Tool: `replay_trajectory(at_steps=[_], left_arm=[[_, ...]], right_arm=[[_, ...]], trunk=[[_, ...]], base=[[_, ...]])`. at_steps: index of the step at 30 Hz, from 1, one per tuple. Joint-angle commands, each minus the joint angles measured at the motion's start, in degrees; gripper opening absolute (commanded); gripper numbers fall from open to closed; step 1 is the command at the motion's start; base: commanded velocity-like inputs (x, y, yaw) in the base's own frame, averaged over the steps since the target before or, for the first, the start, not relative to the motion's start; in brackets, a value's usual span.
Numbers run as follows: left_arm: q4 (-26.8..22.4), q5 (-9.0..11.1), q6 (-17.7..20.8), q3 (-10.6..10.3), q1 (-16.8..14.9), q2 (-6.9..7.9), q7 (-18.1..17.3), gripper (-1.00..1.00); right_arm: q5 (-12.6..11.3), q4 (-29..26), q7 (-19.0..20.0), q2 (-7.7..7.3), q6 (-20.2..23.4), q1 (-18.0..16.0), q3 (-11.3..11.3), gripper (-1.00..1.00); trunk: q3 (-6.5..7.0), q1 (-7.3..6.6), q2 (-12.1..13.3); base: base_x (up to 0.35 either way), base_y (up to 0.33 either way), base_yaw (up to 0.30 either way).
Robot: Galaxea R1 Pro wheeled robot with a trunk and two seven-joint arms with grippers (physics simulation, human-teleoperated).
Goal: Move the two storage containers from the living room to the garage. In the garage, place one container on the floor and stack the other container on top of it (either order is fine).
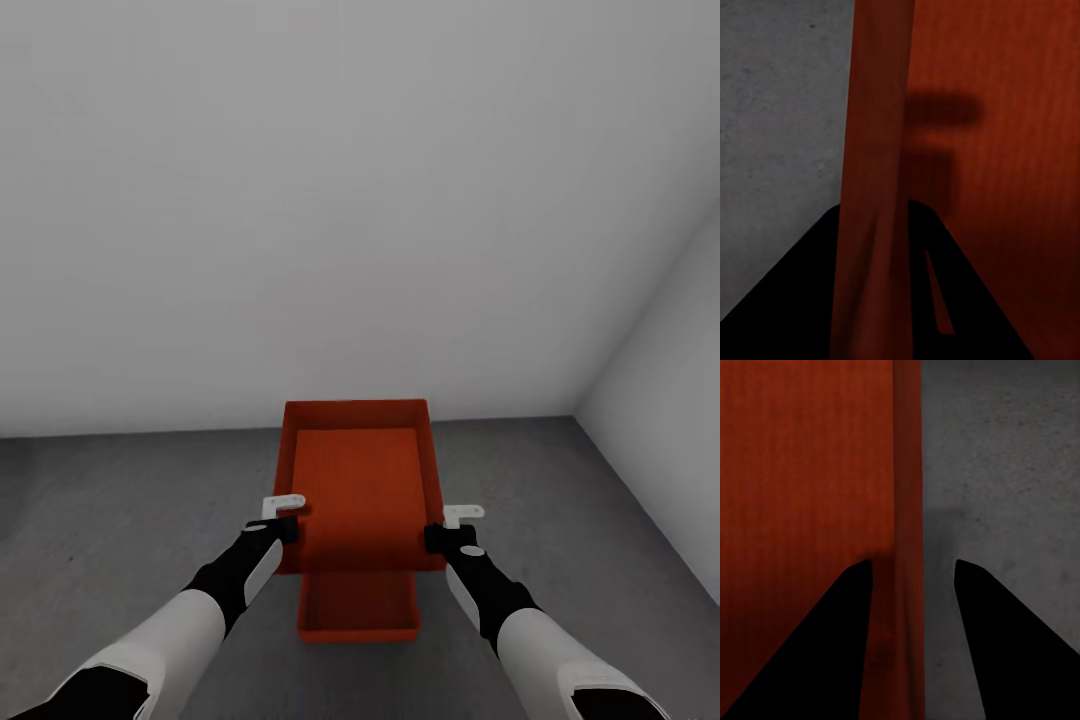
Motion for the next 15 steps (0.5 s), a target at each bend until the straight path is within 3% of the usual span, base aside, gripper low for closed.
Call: replay_trajectory(at_steps=[1,15], left_arm=[[-0.2,-1.0,-4.5,0.1,0.0,0.05,0.8,-1.0],[-0.2,-0.9,-4.5,0.1,0.0,-0.1,0.8,-1.0]], right_arm=[[0.7,0.0,-1.7,0.07,0.3,0.0,-1.7,-1.0],[0.7,0.0,-1.7,0.07,0.3,0.0,-1.7,-1.0]], trunk=[[-0.2,0.03,-0.1],[-1.47,0.03,-0.1]], base=[[0.0,0.0,0.0],[0.0,0.0,0.0]])
